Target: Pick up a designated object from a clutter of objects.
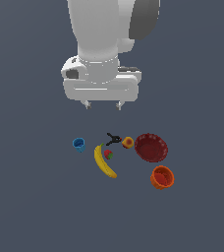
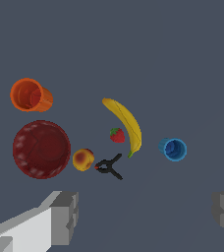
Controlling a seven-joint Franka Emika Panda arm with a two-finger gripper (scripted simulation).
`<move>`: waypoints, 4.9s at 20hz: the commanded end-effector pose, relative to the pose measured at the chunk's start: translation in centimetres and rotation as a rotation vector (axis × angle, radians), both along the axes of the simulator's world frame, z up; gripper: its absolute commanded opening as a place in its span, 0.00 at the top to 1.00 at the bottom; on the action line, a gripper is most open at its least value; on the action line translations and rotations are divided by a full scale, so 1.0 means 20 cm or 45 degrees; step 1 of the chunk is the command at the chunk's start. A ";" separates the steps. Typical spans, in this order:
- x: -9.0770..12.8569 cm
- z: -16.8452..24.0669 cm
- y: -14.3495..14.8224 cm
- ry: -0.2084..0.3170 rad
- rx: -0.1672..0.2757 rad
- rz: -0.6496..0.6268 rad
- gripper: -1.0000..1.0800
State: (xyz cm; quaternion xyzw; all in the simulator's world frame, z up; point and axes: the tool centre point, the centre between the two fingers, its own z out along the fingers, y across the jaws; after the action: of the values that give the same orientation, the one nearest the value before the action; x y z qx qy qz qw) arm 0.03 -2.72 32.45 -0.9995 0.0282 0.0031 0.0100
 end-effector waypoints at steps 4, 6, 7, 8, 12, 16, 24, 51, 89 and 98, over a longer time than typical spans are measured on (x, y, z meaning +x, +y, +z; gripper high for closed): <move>0.00 0.01 0.02 0.000 0.003 0.013 0.58; -0.01 0.02 0.04 -0.001 0.006 0.029 0.58; -0.01 0.02 0.05 -0.001 0.007 0.033 0.58; -0.01 0.02 0.05 -0.002 0.008 0.033 0.58; 0.00 0.02 0.05 -0.001 0.007 0.041 0.58; 0.03 0.00 0.07 0.003 0.004 0.080 0.58; 0.18 -0.07 0.17 0.018 -0.004 0.245 0.58; 0.82 -0.83 0.88 0.085 0.091 1.229 0.58; 0.86 -1.29 1.10 0.085 0.160 1.502 1.00; 0.86 -1.26 1.09 0.082 0.156 1.486 1.00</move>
State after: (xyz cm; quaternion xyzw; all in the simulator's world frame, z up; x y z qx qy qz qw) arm 17.12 19.12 6.78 -0.8453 -0.5288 0.0417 0.0644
